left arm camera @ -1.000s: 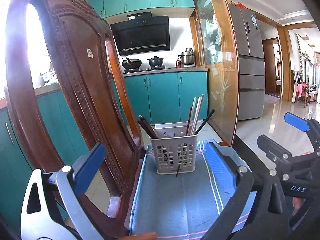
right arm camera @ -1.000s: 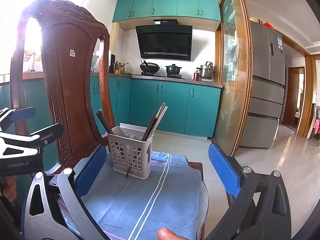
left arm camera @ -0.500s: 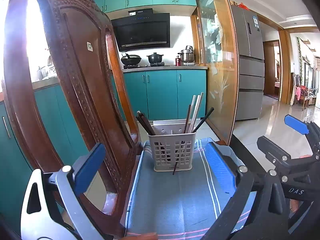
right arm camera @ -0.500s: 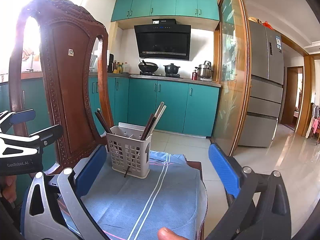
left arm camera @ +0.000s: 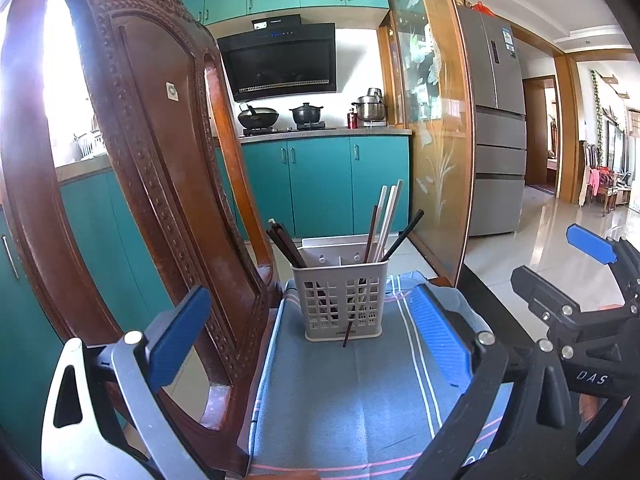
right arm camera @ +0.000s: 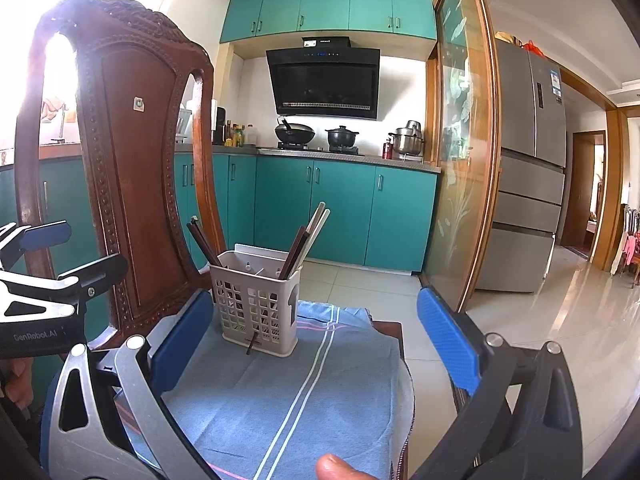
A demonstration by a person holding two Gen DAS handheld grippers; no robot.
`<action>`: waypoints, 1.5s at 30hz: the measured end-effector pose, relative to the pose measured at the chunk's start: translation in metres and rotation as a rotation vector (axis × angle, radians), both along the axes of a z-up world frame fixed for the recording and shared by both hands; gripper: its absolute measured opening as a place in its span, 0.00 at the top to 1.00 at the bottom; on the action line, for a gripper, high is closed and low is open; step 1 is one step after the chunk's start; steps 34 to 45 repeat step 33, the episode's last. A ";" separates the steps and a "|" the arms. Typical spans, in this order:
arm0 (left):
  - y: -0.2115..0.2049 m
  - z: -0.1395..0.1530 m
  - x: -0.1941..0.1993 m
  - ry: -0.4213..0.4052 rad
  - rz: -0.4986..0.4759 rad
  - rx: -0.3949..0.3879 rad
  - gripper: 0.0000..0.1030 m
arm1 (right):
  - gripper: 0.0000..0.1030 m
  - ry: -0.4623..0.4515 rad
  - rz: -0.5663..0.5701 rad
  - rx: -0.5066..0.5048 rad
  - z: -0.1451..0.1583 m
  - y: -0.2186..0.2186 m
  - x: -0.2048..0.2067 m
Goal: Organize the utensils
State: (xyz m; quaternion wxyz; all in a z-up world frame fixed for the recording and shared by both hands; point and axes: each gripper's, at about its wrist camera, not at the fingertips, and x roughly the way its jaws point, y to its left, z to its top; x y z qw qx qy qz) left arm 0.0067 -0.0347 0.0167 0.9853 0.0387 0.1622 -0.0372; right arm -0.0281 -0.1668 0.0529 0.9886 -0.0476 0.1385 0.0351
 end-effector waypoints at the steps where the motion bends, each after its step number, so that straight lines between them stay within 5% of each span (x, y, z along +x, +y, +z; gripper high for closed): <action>1: 0.000 0.000 0.000 0.000 0.000 -0.002 0.04 | 0.03 -0.001 -0.001 -0.002 0.000 0.000 0.000; 26: -0.003 -0.005 0.001 0.003 -0.004 0.006 0.04 | 0.03 0.008 -0.004 0.005 -0.004 -0.001 0.005; 29: -0.005 -0.009 0.003 0.014 -0.006 0.013 0.04 | 0.03 0.051 -0.023 0.040 -0.016 -0.009 0.020; 33: -0.005 -0.018 0.014 0.091 -0.008 0.000 0.04 | 0.03 0.344 -0.088 0.066 -0.082 -0.027 0.095; 45: -0.005 -0.018 0.014 0.091 -0.008 0.000 0.04 | 0.03 0.344 -0.088 0.066 -0.082 -0.027 0.095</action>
